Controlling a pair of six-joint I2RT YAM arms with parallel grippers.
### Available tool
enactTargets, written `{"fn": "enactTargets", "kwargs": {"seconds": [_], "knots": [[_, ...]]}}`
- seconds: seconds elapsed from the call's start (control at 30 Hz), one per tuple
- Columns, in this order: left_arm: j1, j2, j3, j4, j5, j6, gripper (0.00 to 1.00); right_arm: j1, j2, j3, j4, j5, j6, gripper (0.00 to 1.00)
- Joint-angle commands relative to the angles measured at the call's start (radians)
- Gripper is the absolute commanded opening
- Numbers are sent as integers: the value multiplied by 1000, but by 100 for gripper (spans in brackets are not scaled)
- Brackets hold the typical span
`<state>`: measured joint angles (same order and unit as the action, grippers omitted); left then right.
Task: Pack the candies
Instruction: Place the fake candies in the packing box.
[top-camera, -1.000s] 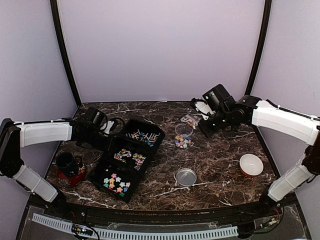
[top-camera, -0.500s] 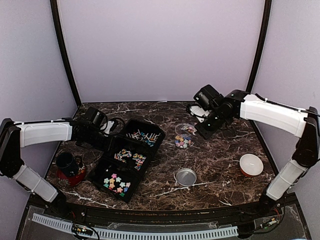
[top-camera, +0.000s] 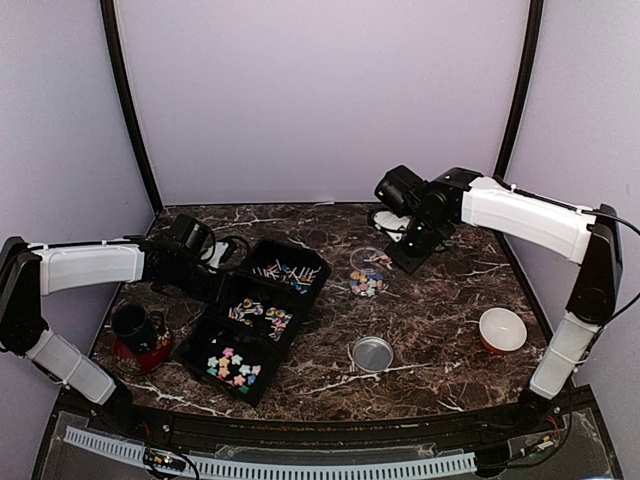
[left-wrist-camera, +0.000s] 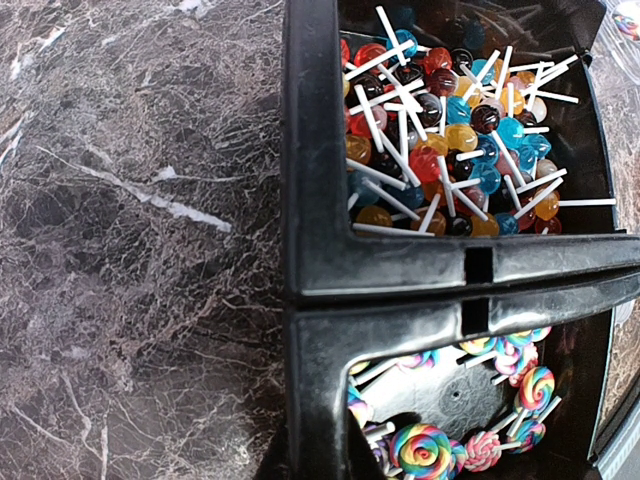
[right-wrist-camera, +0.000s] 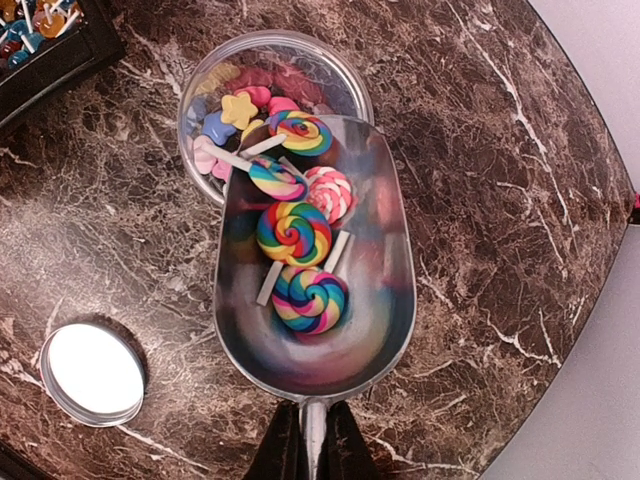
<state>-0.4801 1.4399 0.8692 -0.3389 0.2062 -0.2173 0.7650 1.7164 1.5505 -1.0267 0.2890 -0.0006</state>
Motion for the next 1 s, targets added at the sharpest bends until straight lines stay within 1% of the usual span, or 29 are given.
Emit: {"fn": "enactTargets", "kwargs": {"seconds": [0.0,0.27,0.57,0.97], "knots": [[4,-21,66,64,77,-30,0,-6,15,71,-75,30,-15,0],[4,-18,67,64,84,-31,0,2,58,145,-139,35,-28,0],[4,-24,68,63,87,-32,0,43,118,222,-191,139,-34,0],[4,-27,68,61,86,-30,0,115,123,261,-215,235,-78,0]]}}
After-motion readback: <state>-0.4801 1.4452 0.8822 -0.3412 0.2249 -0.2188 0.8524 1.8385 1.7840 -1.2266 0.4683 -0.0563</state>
